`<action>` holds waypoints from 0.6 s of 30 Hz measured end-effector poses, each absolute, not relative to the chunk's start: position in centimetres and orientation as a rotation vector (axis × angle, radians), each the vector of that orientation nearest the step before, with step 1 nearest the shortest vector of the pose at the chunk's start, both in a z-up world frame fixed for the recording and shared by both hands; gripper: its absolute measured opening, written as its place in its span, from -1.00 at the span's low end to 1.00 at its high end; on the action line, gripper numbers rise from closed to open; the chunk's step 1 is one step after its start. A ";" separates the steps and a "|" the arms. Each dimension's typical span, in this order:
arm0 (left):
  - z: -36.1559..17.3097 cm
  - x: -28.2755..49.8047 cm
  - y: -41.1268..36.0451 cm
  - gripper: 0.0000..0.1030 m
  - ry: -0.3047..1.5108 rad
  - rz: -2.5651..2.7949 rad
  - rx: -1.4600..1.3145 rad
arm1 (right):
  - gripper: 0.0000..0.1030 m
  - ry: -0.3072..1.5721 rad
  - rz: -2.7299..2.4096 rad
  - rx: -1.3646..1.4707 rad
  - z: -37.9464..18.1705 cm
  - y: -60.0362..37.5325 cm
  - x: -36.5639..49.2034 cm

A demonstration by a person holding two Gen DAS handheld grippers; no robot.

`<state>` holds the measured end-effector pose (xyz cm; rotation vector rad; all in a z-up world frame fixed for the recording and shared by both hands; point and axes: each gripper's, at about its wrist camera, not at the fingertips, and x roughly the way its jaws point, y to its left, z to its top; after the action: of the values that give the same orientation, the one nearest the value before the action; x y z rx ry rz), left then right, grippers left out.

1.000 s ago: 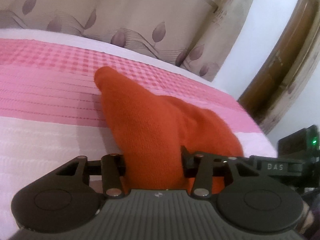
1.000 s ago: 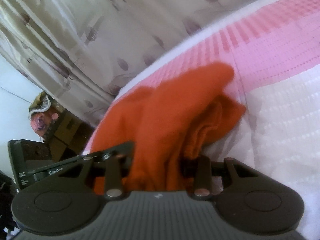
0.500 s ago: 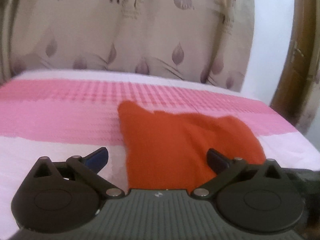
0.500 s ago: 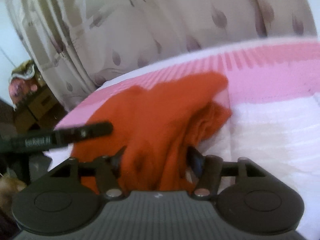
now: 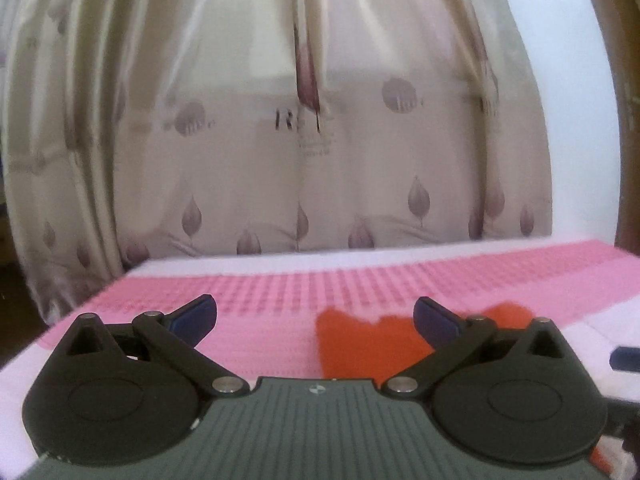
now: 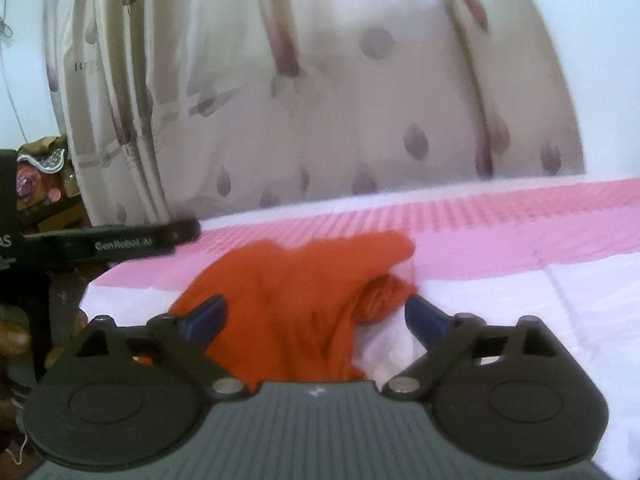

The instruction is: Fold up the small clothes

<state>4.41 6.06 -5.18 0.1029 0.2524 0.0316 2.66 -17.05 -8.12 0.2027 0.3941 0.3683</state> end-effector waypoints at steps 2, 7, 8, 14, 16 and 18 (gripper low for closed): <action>-4.4 4.2 5.8 1.00 0.258 0.005 0.106 | 0.90 0.385 0.356 0.194 -7.8 -17.3 2.1; -3.3 2.8 5.4 1.00 0.202 0.070 0.071 | 0.91 0.371 0.355 0.201 -7.0 -17.7 1.3; -3.0 2.4 5.3 1.00 0.183 0.088 0.069 | 0.91 0.368 0.353 0.206 -6.9 -17.8 1.2; -1.3 1.1 6.0 1.00 0.178 -0.026 -0.011 | 0.92 0.367 0.342 0.213 -6.7 -17.9 0.5; -0.9 1.0 6.1 1.00 0.182 -0.040 -0.020 | 0.92 0.363 0.338 0.203 -6.5 -17.8 0.4; -0.7 0.9 6.1 1.00 0.184 -0.061 -0.031 | 0.92 0.356 0.336 0.197 -6.4 -17.7 0.2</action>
<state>0.91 6.13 -0.74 -0.0306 0.1836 -0.0606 0.24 -17.72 -6.40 0.1966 0.3561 0.3365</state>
